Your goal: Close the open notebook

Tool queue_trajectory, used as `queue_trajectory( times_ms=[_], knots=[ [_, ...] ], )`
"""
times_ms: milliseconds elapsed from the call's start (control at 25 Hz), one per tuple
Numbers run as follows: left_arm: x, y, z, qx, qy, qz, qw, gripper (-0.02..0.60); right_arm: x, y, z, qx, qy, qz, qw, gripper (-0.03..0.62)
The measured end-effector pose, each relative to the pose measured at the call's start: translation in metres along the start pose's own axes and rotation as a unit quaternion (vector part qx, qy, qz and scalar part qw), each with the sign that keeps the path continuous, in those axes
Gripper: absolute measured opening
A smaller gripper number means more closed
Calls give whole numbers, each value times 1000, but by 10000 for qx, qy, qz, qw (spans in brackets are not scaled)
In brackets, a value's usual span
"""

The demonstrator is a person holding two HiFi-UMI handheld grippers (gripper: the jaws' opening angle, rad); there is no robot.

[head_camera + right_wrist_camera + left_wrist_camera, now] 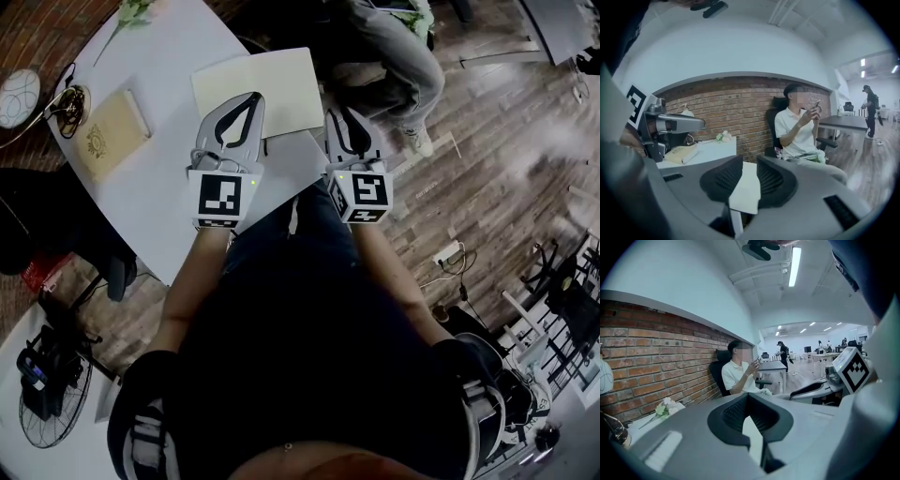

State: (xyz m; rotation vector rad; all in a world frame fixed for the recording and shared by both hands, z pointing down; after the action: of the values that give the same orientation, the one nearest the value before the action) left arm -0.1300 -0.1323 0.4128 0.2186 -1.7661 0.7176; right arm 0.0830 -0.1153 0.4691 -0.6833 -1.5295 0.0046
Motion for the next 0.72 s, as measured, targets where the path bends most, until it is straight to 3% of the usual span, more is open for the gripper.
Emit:
queue_trajectory(
  times_ms=[720],
  knots=[
    [57,-28,-16,450,-15,796,9958,6,54,-20,-16,-272,-426,940,9943,87]
  ],
)
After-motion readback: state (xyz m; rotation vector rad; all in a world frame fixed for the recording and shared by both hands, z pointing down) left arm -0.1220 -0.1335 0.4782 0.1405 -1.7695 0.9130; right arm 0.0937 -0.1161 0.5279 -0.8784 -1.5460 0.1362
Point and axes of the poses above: the fingertips, and each gripper's own axes: y backward along the fingers, z to its left, x out of its underside, the point moved 10 cm from there along y, backward along the fingers, and after that the axes turned 5 degrees about z, right-handed, at the moved point
